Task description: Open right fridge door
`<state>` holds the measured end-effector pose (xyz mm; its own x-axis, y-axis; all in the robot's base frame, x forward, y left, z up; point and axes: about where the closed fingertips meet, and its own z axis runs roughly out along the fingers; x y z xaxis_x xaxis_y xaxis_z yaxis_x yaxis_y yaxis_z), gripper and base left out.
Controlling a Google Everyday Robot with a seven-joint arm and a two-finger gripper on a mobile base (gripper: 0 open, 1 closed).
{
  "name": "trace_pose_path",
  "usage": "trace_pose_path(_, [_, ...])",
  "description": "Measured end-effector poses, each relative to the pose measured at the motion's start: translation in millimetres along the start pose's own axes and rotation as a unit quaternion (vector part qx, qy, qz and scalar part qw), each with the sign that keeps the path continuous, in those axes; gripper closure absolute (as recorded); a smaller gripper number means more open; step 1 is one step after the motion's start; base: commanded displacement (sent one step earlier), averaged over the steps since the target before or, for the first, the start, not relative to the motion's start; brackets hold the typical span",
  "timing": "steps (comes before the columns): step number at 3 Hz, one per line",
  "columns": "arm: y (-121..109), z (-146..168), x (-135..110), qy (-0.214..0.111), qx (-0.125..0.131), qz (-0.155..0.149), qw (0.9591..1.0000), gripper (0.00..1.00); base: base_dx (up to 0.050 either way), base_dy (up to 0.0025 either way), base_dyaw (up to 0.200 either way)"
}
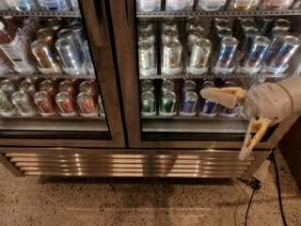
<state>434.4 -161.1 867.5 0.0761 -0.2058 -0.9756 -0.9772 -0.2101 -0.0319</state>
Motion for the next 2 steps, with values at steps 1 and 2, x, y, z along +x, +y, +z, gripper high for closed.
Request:
trace_pose_path(1, [-13.3, 3.5, 11.8, -0.07, 0.0, 0.009, 0.9975, 0.0, 0.0, 0.0, 0.0])
trace_pose_path(2, [-18.6, 4.7, 8.0, -0.062, 0.013, 0.023, 0.9977, 0.0, 0.0, 0.0, 0.0])
